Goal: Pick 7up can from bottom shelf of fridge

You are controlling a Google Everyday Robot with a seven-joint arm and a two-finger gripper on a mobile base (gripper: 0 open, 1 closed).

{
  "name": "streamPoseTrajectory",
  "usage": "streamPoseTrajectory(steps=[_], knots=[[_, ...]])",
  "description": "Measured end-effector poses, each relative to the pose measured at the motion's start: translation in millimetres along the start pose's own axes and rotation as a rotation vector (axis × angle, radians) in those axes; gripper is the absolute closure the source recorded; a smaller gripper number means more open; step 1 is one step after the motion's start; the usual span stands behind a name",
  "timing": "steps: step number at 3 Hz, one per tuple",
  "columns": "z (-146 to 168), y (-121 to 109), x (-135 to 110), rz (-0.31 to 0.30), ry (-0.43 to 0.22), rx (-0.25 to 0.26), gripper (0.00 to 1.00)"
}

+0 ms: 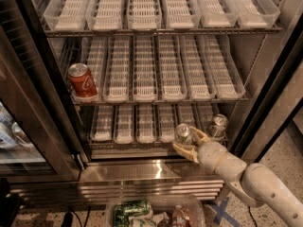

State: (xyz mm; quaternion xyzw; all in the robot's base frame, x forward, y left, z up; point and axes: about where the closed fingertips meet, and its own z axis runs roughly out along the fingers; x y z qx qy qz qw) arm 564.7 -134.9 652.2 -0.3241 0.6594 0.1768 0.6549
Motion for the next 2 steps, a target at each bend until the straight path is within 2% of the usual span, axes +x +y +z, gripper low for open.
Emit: streamPoseTrajectory(steps=[2], knots=[[6.4,6.7,-3.3,-0.002,-0.008,-0.018,1.00]])
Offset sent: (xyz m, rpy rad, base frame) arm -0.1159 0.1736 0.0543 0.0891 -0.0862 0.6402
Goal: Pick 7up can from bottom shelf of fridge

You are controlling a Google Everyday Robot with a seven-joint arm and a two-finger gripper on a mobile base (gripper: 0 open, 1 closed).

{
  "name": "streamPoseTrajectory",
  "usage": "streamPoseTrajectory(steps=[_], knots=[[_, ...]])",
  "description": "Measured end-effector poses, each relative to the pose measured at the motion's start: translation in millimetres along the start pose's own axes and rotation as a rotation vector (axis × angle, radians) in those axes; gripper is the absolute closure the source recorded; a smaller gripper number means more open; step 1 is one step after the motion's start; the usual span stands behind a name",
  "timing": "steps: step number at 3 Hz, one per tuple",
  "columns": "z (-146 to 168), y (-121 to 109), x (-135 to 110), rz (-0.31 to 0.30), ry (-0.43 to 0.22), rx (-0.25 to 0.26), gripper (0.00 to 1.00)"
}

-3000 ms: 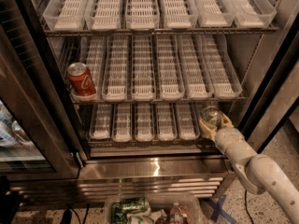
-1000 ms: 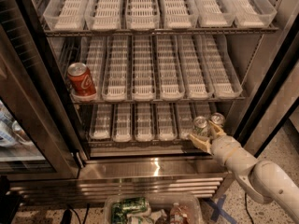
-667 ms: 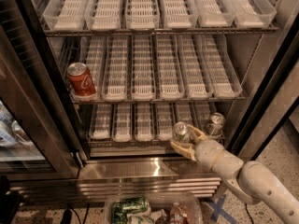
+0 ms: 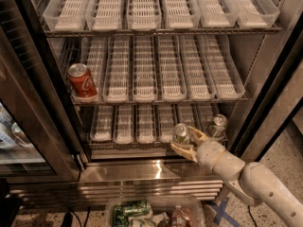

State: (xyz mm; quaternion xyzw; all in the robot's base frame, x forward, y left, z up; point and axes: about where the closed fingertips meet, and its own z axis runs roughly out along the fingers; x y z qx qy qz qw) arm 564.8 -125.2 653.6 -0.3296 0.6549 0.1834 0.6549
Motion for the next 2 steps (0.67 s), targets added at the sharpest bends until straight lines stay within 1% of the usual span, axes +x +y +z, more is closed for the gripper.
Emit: streamPoseTrajectory(steps=[1,2], knots=[[4.1,16.9,-14.6,0.025,-0.042,-0.044,1.00],[4.2,16.9,-14.6,0.025,-0.042,-0.044,1.00]])
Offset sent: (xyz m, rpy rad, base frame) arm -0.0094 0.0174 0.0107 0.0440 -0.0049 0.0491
